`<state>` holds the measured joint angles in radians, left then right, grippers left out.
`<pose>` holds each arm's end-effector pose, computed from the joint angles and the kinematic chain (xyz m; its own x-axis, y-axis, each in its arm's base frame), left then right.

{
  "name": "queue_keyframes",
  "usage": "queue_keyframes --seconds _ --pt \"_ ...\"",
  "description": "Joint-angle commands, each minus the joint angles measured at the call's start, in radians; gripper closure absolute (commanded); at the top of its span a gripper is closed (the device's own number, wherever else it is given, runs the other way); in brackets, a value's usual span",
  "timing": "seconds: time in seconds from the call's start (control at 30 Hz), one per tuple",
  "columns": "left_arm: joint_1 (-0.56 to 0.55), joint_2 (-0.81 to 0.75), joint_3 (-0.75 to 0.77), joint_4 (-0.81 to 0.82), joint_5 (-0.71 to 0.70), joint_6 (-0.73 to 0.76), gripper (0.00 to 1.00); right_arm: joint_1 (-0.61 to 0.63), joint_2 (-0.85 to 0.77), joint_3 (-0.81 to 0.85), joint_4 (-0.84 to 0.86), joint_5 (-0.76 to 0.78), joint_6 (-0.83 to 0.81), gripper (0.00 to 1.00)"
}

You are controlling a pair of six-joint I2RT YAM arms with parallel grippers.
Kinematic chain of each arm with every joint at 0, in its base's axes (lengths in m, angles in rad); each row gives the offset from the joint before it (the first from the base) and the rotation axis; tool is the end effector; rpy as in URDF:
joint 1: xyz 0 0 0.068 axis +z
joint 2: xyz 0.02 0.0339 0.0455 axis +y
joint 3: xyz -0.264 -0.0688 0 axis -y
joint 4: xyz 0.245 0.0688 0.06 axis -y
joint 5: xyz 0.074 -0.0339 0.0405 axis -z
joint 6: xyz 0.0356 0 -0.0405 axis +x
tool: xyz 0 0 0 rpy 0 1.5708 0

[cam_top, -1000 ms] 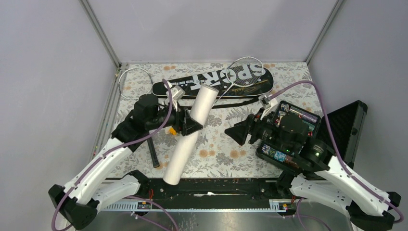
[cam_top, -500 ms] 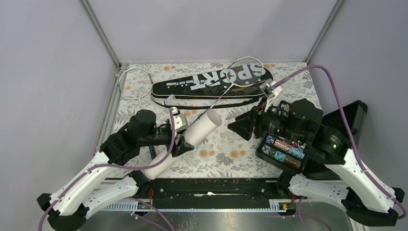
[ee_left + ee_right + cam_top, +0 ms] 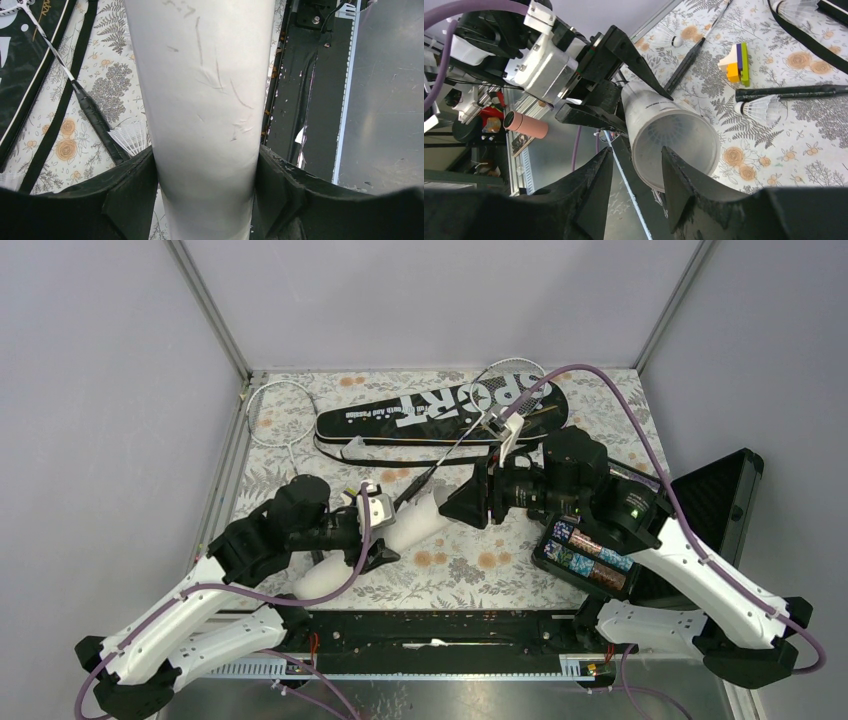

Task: Pack up the badminton gear

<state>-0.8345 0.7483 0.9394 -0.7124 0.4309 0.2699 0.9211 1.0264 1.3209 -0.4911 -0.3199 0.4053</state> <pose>0.0883 -0.1196 0.3456 -0.0780 0.4468 -0.8912 0.9725 0.2310 0.0307 0.1157 0.1708 0.4468 -0.4802 -0.0133 -0.8771 -0.8195 0.3634 0.4431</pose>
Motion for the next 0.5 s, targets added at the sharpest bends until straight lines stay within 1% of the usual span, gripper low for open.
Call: queue_keyframes --seconds 0.0,0.17,0.27,0.4,0.47 --pt "-0.006 -0.012 -0.002 0.039 -0.029 0.032 0.69 0.004 0.0 -0.017 0.076 -0.052 0.002 0.53" --pt "-0.007 -0.02 -0.007 0.04 -0.033 0.038 0.7 0.004 0.006 -0.043 0.094 -0.059 0.007 0.54" --pt "-0.007 -0.02 -0.007 0.04 -0.033 0.044 0.7 0.004 0.019 -0.049 0.102 -0.076 0.014 0.58" --pt "-0.007 -0.029 -0.014 0.039 -0.047 0.056 0.71 0.004 0.021 -0.054 0.109 -0.073 0.018 0.77" --pt "-0.007 -0.038 -0.02 0.04 -0.067 0.058 0.71 0.003 0.012 -0.053 0.109 -0.068 0.019 0.85"
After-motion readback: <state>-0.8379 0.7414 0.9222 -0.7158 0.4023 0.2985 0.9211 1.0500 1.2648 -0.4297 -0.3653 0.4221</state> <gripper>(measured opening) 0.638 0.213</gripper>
